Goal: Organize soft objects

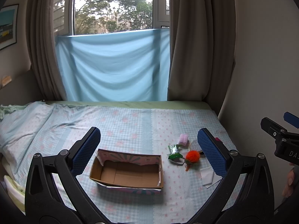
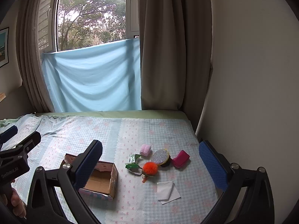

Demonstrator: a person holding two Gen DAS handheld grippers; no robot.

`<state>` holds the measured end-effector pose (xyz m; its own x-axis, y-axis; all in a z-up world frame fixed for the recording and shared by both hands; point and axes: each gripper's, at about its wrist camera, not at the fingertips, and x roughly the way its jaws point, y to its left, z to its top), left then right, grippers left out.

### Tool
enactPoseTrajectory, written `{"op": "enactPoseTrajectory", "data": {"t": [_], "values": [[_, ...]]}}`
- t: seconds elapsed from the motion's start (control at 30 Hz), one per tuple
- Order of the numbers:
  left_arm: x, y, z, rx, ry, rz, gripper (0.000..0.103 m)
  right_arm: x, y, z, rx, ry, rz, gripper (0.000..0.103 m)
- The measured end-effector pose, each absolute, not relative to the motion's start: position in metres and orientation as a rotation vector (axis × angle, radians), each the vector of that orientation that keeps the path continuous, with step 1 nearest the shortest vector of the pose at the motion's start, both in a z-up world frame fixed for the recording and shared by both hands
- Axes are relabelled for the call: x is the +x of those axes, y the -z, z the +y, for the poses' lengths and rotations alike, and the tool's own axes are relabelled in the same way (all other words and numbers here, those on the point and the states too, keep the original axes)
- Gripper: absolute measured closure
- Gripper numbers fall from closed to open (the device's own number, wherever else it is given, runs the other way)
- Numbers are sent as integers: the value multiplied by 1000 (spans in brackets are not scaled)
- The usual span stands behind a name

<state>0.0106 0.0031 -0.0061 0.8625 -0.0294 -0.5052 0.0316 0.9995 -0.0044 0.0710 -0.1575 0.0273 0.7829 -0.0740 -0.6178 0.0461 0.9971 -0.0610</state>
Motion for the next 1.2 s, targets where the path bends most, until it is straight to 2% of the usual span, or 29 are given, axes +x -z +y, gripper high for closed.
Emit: {"op": "enactPoseTrajectory", "data": {"t": [0.7,0.93,1.2], "values": [[31,17,2,44,49,565,0,78,-19,-169,-16,102,680,0],[91,58,-21,37,181,729,0,91,21,-199,42,192,771,0],[180,144,-53,-25,235,924,0,127,100,-244,105,226,852,0]]}}
